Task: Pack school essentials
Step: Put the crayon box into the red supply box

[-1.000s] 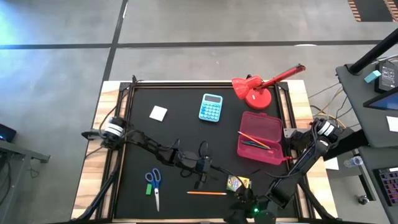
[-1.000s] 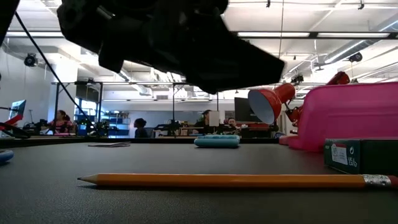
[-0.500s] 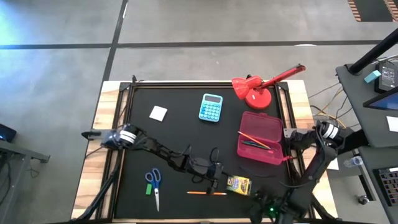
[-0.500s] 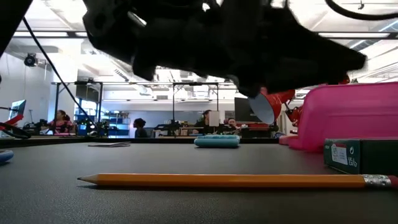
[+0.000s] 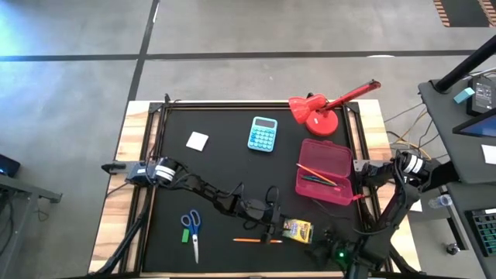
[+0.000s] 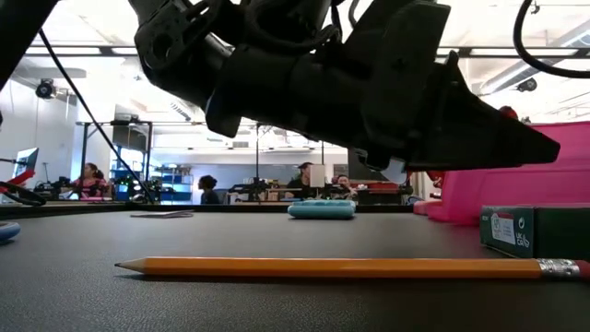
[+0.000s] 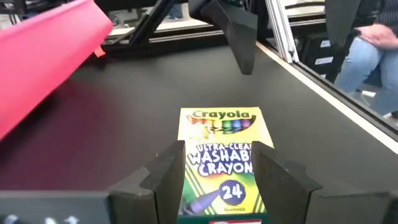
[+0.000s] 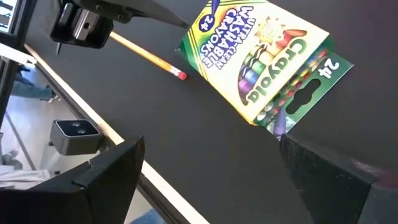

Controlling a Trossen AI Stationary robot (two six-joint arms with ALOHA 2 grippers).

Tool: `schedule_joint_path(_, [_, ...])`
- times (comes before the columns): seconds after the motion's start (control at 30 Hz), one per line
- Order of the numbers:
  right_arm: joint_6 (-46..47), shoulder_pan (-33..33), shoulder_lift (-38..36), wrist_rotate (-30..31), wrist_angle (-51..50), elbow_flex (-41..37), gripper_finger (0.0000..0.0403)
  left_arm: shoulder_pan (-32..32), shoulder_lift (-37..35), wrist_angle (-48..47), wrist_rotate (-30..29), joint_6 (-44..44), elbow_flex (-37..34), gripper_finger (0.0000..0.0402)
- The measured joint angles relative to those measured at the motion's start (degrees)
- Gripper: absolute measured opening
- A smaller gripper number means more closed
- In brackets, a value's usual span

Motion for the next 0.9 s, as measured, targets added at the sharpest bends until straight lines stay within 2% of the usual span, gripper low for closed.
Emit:
schedule_joint_path(0.23, [-2.3,-0.5,0.0,-0.5,-0.2,0.4,0.0364,-0.1,0.0,-5.2,0.0,0.0,-0.4,0.0166])
schedule_joint_path(0.5, [4.0,-0.5,0.0,-0.7,-0.8,-2.1,0.0364,-0.2,-0.2,-7.5,-0.1,-0.1,-0.5,0.0166])
schedule_joint_path(0.9, [4.7,-3.6,0.0,-0.4,-0.5,-4.9,0.0364,-0.3,-0.5,-9.5,-0.2,-0.1,-1.2,0.0166])
